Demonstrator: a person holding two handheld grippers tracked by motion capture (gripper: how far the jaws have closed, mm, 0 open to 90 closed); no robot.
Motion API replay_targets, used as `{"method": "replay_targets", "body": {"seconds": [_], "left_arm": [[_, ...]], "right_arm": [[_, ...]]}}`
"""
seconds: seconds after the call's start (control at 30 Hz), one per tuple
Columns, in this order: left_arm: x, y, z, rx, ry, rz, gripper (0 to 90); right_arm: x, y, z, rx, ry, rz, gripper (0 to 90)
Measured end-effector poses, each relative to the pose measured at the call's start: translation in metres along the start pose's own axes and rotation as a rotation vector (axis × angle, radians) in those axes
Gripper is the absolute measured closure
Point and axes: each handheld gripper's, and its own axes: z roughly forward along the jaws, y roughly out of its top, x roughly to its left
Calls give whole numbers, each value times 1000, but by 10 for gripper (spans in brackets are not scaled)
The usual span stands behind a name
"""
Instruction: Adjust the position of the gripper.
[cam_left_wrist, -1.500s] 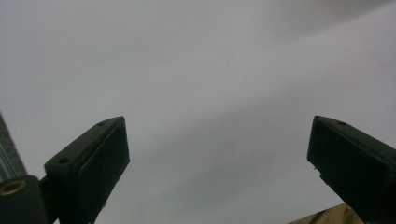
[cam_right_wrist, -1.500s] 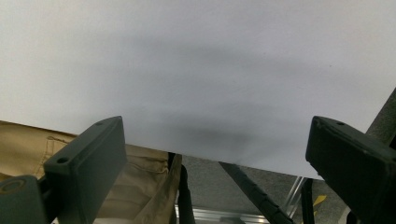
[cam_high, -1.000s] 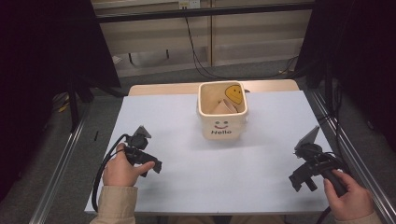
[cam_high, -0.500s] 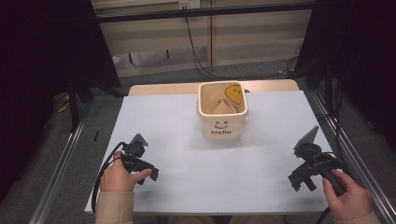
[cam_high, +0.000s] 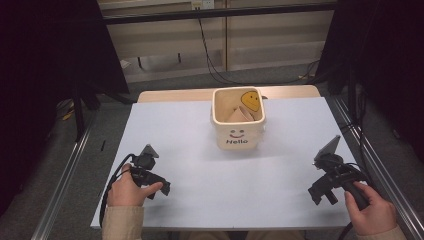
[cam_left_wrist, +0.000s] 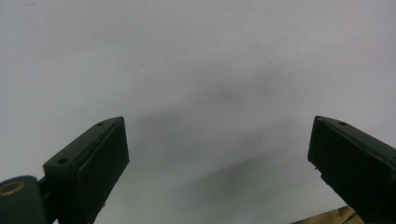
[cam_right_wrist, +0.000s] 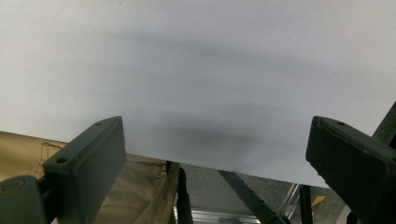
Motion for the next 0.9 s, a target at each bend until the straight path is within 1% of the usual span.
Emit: {"method": "replay_targets", "body": {"seconds": [0.07,0.1,0.13,0.17,0.2,0.23,0.3,0.4,0.5,0.63,0.7,0.9], "left_arm": [[0,0,0,0,-5,1,51],[0,0,0,0,-11,-6,51],[0,0,1,-1,-15,-7,51],[1,0,0,1,-5,2,50],[0,0,1,1,-14,-7,51],[0,0,1,1,-14,-7,51],[0,0,1,-2,-12,-3,51],[0,0,1,0,-9,4,51],[-1,0,1,1,-18,-8,51],[0,0,1,7,-15,-2,51],[-1,0,2,0,-18,-17,51],[0,-1,1,-2,-20,-13,51]], "right_arm": [[0,0,0,0,0,1,52],[0,0,0,-2,-1,-5,51],[0,0,0,-1,5,0,51],[0,0,0,-1,5,-1,51],[0,0,0,-2,-1,-1,51],[0,0,0,-2,-1,-1,51],[1,0,0,-2,5,2,51],[1,0,0,-4,-4,1,51],[1,0,0,-4,-3,0,51],[1,0,0,-4,5,0,51],[1,0,0,-3,2,-2,51],[1,0,0,-3,-2,-1,51]]}}
